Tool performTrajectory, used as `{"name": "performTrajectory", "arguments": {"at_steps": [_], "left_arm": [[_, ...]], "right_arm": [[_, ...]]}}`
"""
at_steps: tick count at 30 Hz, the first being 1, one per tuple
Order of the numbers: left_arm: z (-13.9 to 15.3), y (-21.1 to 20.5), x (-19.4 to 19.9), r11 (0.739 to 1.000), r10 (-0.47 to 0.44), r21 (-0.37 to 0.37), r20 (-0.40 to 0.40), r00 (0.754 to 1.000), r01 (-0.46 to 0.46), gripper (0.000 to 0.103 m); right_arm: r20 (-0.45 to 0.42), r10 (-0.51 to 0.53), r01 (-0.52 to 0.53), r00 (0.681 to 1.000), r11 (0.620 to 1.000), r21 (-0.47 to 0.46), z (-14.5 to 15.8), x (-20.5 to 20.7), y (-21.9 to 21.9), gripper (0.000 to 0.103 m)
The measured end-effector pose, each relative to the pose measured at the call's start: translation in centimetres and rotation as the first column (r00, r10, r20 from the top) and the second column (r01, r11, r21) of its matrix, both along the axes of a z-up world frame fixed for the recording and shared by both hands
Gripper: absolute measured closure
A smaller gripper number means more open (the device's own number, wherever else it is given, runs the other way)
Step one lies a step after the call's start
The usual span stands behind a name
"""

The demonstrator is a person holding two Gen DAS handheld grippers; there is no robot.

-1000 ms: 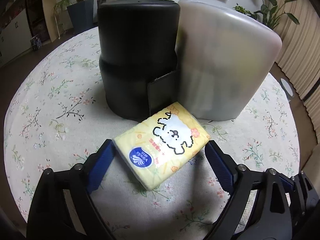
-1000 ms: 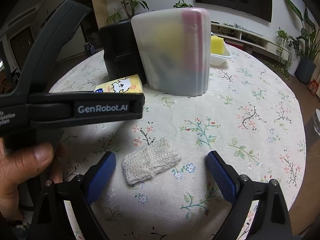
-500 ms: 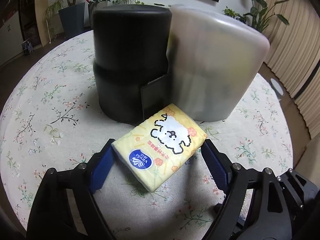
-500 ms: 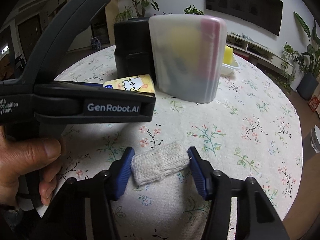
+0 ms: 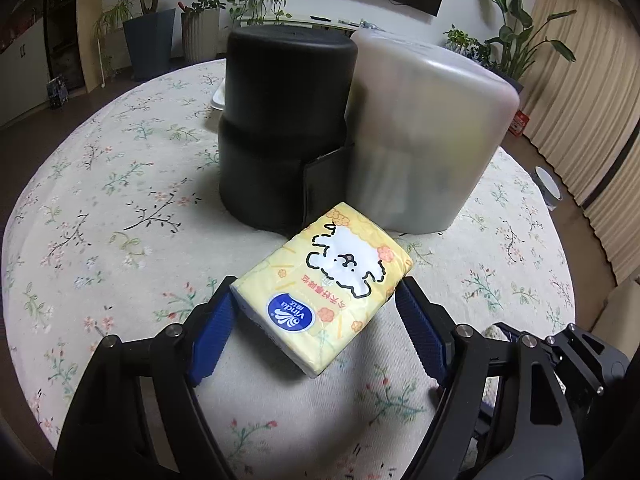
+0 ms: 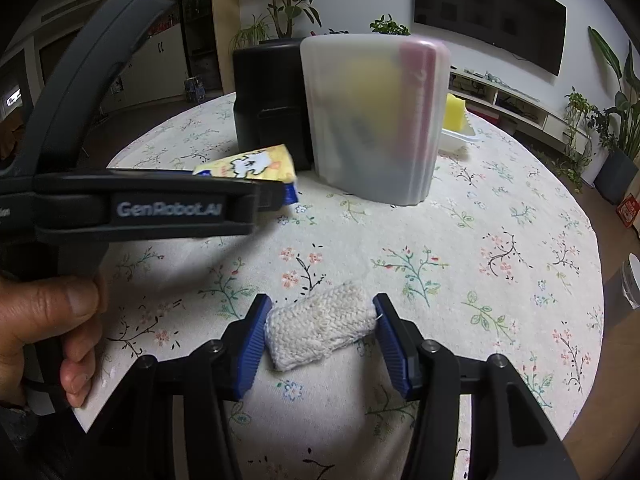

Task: Organize soft objects
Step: 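Lift the tissue pack and knit pad and carry them over the tray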

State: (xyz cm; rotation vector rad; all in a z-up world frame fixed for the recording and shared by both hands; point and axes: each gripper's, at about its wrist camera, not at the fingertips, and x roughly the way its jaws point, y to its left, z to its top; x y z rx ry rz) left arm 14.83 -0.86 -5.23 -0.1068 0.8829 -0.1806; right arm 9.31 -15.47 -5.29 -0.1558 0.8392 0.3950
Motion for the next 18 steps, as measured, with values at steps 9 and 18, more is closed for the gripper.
{"name": "performTrajectory", "arguments": {"at_steps": [9, 18], "left_arm": [[0.0, 1.2, -1.8, 1.0, 0.009, -0.019, -0.01, 1.0, -0.01, 0.033], [0.2, 1.9, -2.7, 0.999, 0.017, -0.044, -0.004, 1.0, -0.017, 0.033]], "right_arm": [[0.018, -0.015, 0.014, 1.0, 1.0, 0.006, 1.1, -0.4, -0.5, 0.048], [0.024, -0.026, 0.026, 0.999, 1.0, 0.006, 1.8, -0.7, -1.2, 0.048]]}}
